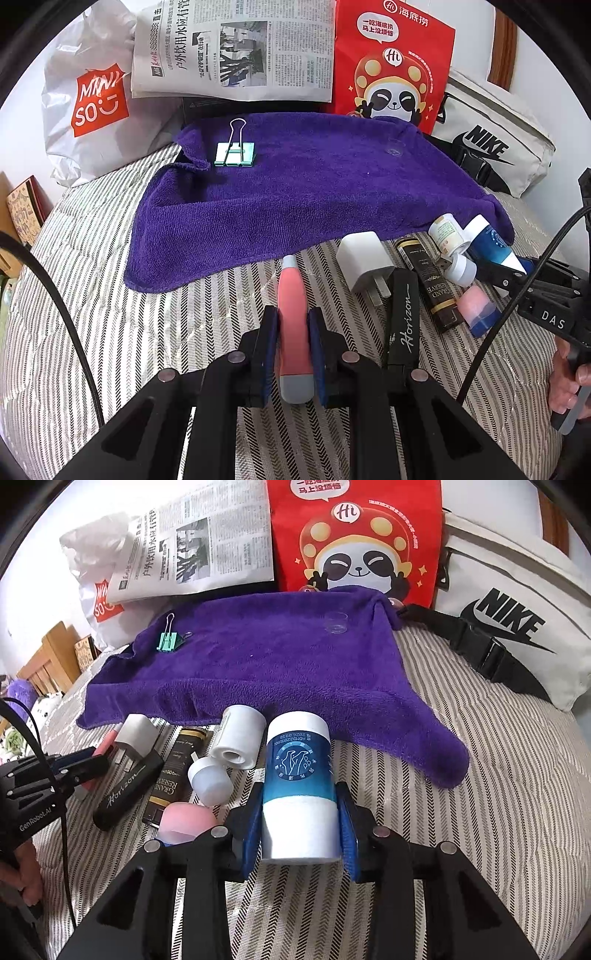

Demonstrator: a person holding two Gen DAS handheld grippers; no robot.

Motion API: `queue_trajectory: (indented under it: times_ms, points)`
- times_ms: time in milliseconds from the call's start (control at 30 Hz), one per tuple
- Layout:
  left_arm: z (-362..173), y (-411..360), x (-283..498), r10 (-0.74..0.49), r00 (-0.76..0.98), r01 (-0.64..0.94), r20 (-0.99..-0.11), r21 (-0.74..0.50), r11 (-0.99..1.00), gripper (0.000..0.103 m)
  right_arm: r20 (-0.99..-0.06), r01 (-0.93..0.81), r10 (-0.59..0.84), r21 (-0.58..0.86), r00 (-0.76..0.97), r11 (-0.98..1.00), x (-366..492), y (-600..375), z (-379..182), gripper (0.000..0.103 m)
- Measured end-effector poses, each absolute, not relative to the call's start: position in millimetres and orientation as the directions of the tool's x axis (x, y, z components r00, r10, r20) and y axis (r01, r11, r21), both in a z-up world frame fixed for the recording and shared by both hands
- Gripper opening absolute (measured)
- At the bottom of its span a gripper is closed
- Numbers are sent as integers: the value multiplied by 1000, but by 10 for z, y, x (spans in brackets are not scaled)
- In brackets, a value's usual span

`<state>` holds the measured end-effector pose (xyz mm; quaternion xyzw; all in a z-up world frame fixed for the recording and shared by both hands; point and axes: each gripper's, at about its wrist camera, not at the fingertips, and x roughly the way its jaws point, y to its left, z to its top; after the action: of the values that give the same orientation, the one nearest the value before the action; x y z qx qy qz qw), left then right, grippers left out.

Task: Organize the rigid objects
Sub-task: 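Carry the pink marker over the purple towel with the left gripper while the right gripper holds the bottle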

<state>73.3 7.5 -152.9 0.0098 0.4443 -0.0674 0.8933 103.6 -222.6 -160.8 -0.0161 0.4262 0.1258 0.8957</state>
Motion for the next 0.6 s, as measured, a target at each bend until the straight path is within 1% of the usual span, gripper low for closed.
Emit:
queue_trajectory:
  times_ms: [367, 600]
  points:
    - [-1525, 57, 730, -99, 596, 127, -797, -27, 991, 16, -765, -239, 222, 92, 604, 967, 1030, -2240, -1615, 37]
    - [-1450, 39, 693, -80, 565, 120, -821, -14, 993, 16, -785, -261, 179, 24, 592, 965, 993, -2177, -1588, 37]
